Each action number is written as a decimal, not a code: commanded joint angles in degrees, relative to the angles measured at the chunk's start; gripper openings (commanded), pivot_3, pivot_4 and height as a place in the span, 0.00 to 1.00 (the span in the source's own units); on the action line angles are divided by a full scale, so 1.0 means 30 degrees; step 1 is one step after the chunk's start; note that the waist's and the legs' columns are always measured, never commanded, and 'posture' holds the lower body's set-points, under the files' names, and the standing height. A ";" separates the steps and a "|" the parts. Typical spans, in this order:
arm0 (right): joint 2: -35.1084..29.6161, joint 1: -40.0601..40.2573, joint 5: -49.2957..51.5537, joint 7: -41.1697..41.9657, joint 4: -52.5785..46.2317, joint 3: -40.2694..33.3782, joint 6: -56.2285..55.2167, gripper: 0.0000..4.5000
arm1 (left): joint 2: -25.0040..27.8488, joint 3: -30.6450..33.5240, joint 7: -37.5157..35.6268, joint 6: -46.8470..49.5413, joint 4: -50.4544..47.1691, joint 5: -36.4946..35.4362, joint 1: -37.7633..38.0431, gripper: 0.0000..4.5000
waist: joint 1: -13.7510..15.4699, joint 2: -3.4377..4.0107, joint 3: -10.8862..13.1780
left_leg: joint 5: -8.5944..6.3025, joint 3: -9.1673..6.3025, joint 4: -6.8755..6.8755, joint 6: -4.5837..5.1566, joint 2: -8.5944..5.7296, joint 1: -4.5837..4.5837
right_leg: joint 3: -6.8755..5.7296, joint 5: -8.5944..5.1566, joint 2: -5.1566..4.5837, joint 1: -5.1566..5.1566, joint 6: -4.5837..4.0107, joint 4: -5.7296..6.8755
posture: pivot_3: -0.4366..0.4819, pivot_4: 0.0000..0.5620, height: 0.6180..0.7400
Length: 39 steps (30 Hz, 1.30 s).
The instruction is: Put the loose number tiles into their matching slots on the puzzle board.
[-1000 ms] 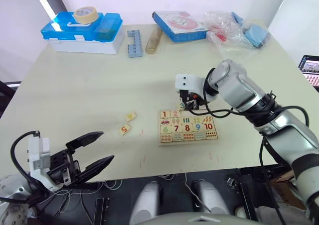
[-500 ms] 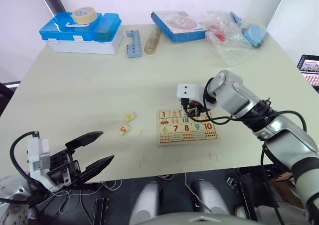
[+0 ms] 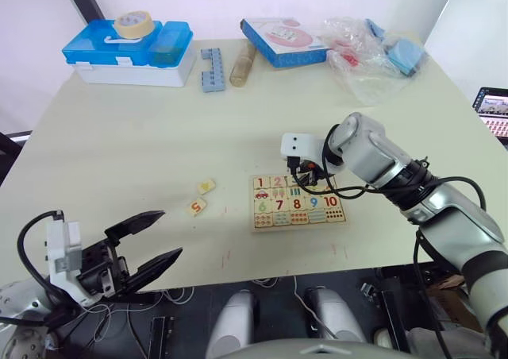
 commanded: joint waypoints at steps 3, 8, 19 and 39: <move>-0.0008 -0.0245 0.0159 0.0126 -0.0492 -0.0344 -0.0049 0.19 | -0.0044 -0.0016 0.0054 -0.0267 -0.0716 -0.0108 0.0100 1.00 | -0.0004 0.0001 0.0001 | 0.0000 -0.0001 0.0000 0.0000 0.0000 0.0000 | 0.0000 0.0000 -0.0001 0.0000 0.0000 0.0000 | 0.48 0.27 1.00; -0.0050 -0.0358 0.0392 0.0186 -0.0390 -0.0578 -0.0142 0.19 | -0.0066 -0.0056 0.0093 -0.0286 -0.0677 -0.0085 0.0066 1.00 | -0.0002 0.0002 0.0001 | 0.0000 0.0000 0.0000 0.0000 0.0000 -0.0001 | 0.0000 0.0000 -0.0001 0.0000 0.0000 0.0000 | 0.48 0.27 1.00; -0.0404 -0.0357 0.0383 -0.0128 -0.0323 -0.0947 -0.1139 0.53 | -0.0214 -0.0058 0.0177 -0.0365 -0.0753 -0.0024 0.0216 1.00 | 0.0006 0.0002 0.0002 | 0.0000 -0.0001 0.0000 0.0000 0.0001 -0.0002 | 0.0001 0.0001 -0.0002 -0.0001 0.0001 -0.0001 | 0.48 0.27 1.00; 0.0700 0.0926 0.2184 -0.1885 0.2147 -0.3985 -0.3521 0.02 | -0.0312 -0.0349 0.0433 -0.0546 -0.0598 0.0154 -0.0051 1.00 | 0.0016 0.0000 0.0000 | 0.0000 0.0009 0.0000 0.0001 0.0001 -0.0007 | 0.0009 0.0003 -0.0002 -0.0002 0.0001 0.0000 | 0.48 0.27 1.00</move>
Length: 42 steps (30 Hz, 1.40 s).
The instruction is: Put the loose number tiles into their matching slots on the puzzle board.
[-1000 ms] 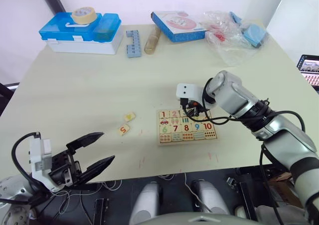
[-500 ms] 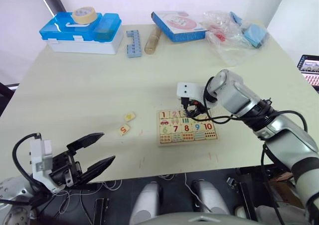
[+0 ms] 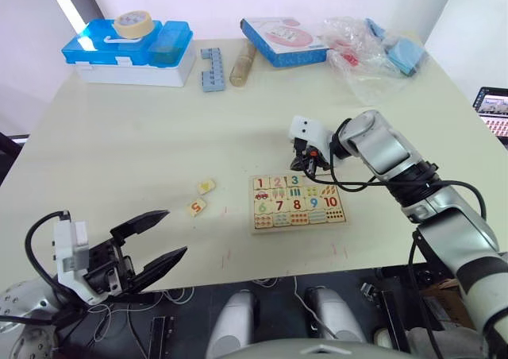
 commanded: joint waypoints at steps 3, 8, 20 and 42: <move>0.0189 -0.0032 -0.0583 -0.0347 0.0223 0.0070 -0.1247 0.02 | -0.0015 0.0212 0.0036 -0.0360 -0.0483 -0.0115 0.0113 1.00 | -0.0015 0.0000 0.0000 | 0.0000 0.0001 0.0000 0.0000 -0.0001 0.0002 | 0.0000 0.0000 0.0001 0.0000 0.0001 0.0001 | 0.48 0.27 1.00; 0.0294 0.0039 -0.1089 -0.0218 0.0579 0.0371 -0.1802 0.02 | -0.0049 0.0230 0.0072 -0.0375 -0.0557 -0.0118 0.0218 1.00 | -0.0019 0.0001 0.0000 | 0.0000 0.0001 0.0000 0.0000 -0.0002 0.0005 | 0.0000 0.0000 0.0008 0.0000 0.0000 0.0004 | 0.48 0.27 1.00; 0.0102 0.0384 -0.1523 0.0558 0.0101 0.0683 -0.2025 0.02 | -0.0061 0.0154 0.0119 -0.0434 -0.0574 -0.0121 0.0231 1.00 | -0.0015 0.0000 0.0000 | 0.0001 0.0002 0.0000 -0.0001 -0.0002 0.0007 | 0.0000 0.0000 0.0009 0.0002 0.0000 0.0004 | 0.48 0.27 1.00; -0.1830 0.9840 0.5942 0.0968 -0.6721 -0.8768 -0.7859 0.02 | -0.1263 0.0500 0.1798 -0.0871 -0.0259 0.0261 0.0881 1.00 | 0.0368 -0.0037 -0.0023 | -0.0001 -0.0013 0.0011 0.0004 0.0005 -0.0020 | -0.0018 0.0002 -0.0011 0.0025 0.0005 -0.0006 | 0.48 0.27 1.00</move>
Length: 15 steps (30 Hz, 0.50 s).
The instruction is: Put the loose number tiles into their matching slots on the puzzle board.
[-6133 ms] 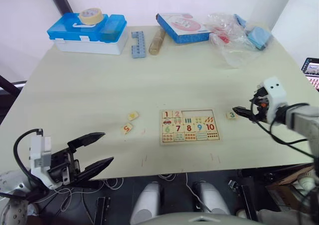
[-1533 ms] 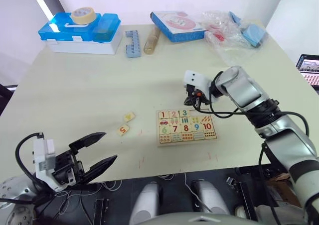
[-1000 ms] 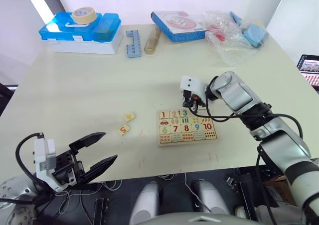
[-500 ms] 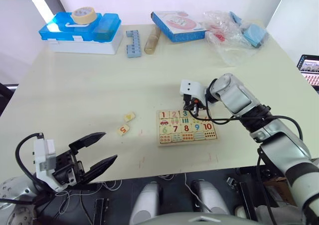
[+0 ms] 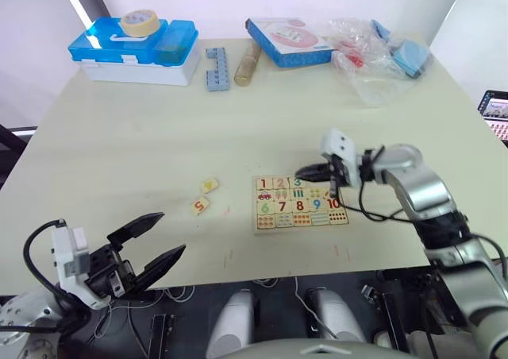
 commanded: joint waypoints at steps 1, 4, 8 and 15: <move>-0.0404 0.1705 0.2219 0.0132 -0.1566 -0.3020 -0.2402 0.02 | -0.0129 0.0628 0.0503 -0.0326 -0.0097 0.0029 0.0303 1.00 | 0.0106 -0.0002 -0.0001 | 0.0000 0.0006 0.0012 0.0000 0.0000 0.0003 | 0.0006 0.0000 0.0003 0.0004 0.0000 0.0002 | 0.48 0.27 1.00; -0.1165 0.4023 0.4093 0.0981 -0.2128 -0.4951 -0.2887 0.02 | -0.0373 0.0897 0.0854 -0.0380 0.0153 0.0110 0.0649 1.00 | 0.0122 -0.0002 -0.0001 | 0.0001 0.0037 0.0039 0.0003 0.0017 0.0044 | 0.0028 -0.0004 0.0023 0.0050 -0.0007 0.0009 | 0.48 0.27 1.00; -0.2480 0.6632 0.5305 0.1606 -0.2087 -0.6860 -0.3291 0.13 | -0.0710 0.1201 0.1316 -0.0386 0.0453 0.0149 0.1076 1.00 | 0.0190 -0.0006 0.0000 | -0.0003 0.0136 0.0045 0.0008 0.0031 0.0158 | 0.0026 -0.0043 0.0023 0.0177 -0.0057 0.0001 | 0.48 0.27 1.00; -0.3924 1.1321 0.6355 0.2697 -0.0900 -1.0560 -0.5797 0.89 | -0.0718 0.1617 0.1280 -0.0439 0.1361 0.0309 0.1785 1.00 | 0.0209 -0.0009 -0.0005 | -0.0003 0.0169 0.0073 0.0009 0.0044 0.0175 | 0.0038 -0.0065 0.0027 0.0201 -0.0020 0.0005 | 0.48 0.27 1.00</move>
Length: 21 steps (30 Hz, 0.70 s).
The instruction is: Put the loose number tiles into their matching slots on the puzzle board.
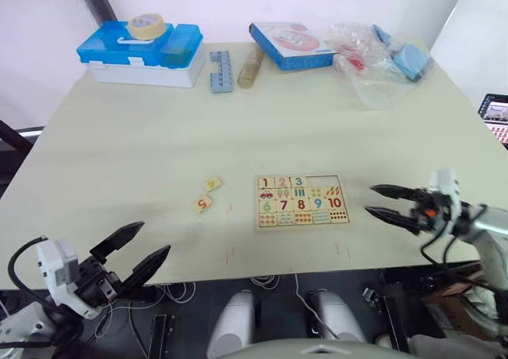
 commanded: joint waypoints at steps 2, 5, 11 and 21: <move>-0.0840 0.1619 0.0811 0.0906 0.0375 -0.1960 -0.1382 0.99 | 0.0212 0.0814 -0.0127 -0.0325 0.0247 -0.0074 0.0209 1.00 | -0.0002 0.0004 -0.0002 | 0.0000 0.0007 0.0001 0.0000 0.0000 0.0005 | 0.0008 0.0000 0.0001 0.0000 0.0002 0.0002 | 0.48 0.27 1.00; -0.1015 0.2210 0.0924 0.1157 0.1077 -0.2390 -0.2052 0.99 | 0.0215 0.0959 -0.0079 -0.0230 0.0255 -0.0118 0.0340 1.00 | -0.0056 -0.0011 -0.0011 | -0.0001 0.0016 0.0002 0.0000 0.0018 0.0014 | 0.0011 -0.0019 0.0009 0.0002 0.0031 0.0002 | 0.48 0.27 1.00; -0.1045 0.2076 0.1487 0.1386 0.0644 -0.2183 -0.2117 0.99 | 0.1044 0.1010 -0.0102 0.0446 0.0010 -0.0307 -0.0165 1.00 | -0.0003 -0.0006 -0.0011 | -0.0001 0.0019 0.0001 0.0000 0.0025 0.0013 | 0.0015 -0.0015 0.0013 0.0000 0.0024 0.0002 | 0.48 0.27 1.00; -0.1609 0.0577 0.3094 0.1164 -0.3631 -0.0649 0.0072 0.99 | 0.6262 -0.0821 -0.0090 0.3580 0.2670 0.0832 -0.5754 1.00 | 0.0037 0.0024 0.0000 | -0.0010 0.0003 0.0001 0.0012 0.0011 0.0003 | 0.0007 0.0018 0.0020 -0.0004 -0.0031 0.0000 | 0.48 0.27 1.00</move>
